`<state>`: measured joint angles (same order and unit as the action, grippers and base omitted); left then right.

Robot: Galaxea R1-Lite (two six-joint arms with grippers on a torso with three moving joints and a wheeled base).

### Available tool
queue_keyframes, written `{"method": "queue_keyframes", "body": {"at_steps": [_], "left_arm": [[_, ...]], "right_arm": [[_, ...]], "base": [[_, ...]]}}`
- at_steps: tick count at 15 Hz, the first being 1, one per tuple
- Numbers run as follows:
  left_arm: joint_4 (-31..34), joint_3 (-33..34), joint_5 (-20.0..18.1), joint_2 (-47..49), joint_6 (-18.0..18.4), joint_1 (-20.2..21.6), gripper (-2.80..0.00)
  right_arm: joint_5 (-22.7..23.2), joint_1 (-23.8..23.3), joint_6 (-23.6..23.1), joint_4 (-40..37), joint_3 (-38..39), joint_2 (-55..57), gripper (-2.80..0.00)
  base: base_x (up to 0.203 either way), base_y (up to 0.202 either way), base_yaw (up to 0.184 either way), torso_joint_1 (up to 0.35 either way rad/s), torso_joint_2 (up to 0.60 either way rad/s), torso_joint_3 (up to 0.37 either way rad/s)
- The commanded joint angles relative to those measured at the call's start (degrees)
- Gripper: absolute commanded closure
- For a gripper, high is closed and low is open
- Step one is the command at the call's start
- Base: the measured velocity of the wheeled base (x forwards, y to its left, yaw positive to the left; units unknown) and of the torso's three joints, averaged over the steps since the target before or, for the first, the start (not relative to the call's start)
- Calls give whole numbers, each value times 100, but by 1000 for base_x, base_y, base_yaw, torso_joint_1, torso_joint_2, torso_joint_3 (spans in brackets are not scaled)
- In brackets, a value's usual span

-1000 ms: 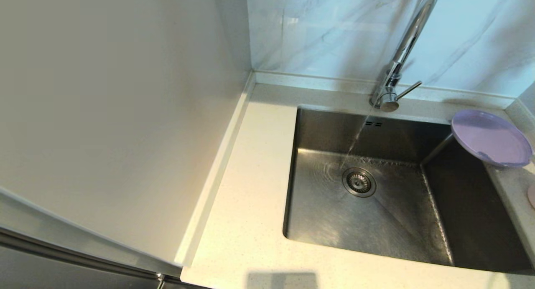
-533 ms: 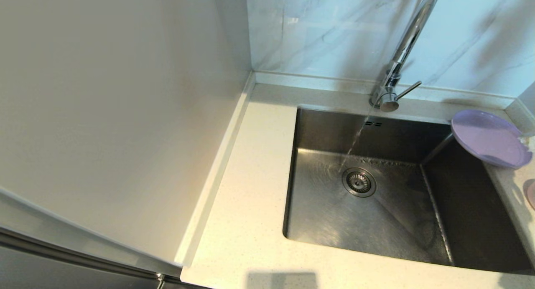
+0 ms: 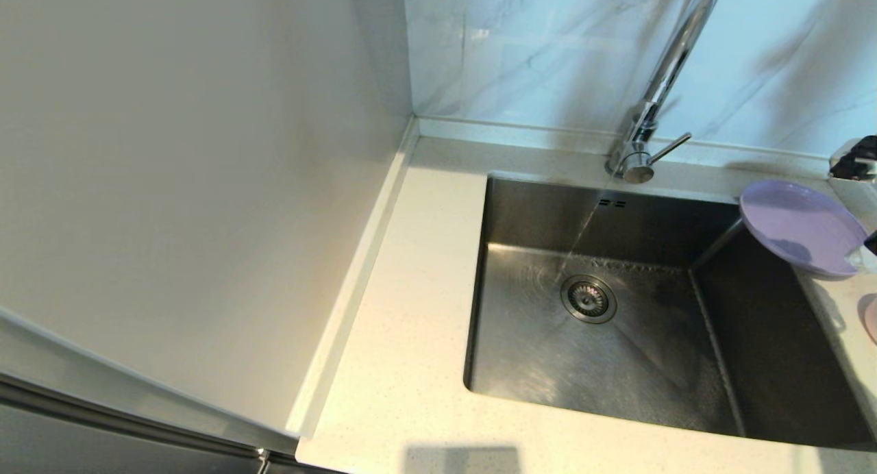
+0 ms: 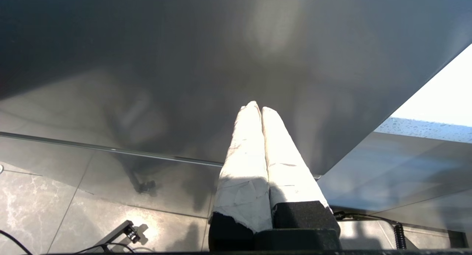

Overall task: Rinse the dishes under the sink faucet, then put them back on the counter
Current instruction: Pick up the plate

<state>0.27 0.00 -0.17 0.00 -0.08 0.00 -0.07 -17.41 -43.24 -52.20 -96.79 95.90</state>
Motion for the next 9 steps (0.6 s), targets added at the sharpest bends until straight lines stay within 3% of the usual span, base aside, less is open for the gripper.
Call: {"method": "queue_keyframes", "body": {"at_steps": [1, 6, 9], "left_arm": [[0, 0, 0, 0, 0, 0, 0], [0, 0, 0, 0, 0, 0, 0], [0, 0, 0, 0, 0, 0, 0]], "right_arm": [[-9, 101, 133, -45, -269, 386, 0], [14, 409, 993, -11, -1026, 939, 0], [6, 427, 1184, 220, -1174, 1273, 0]], "base": [[0, 0, 0, 0, 0, 0], [0, 0, 0, 0, 0, 0], [0, 0, 0, 0, 0, 0]]}}
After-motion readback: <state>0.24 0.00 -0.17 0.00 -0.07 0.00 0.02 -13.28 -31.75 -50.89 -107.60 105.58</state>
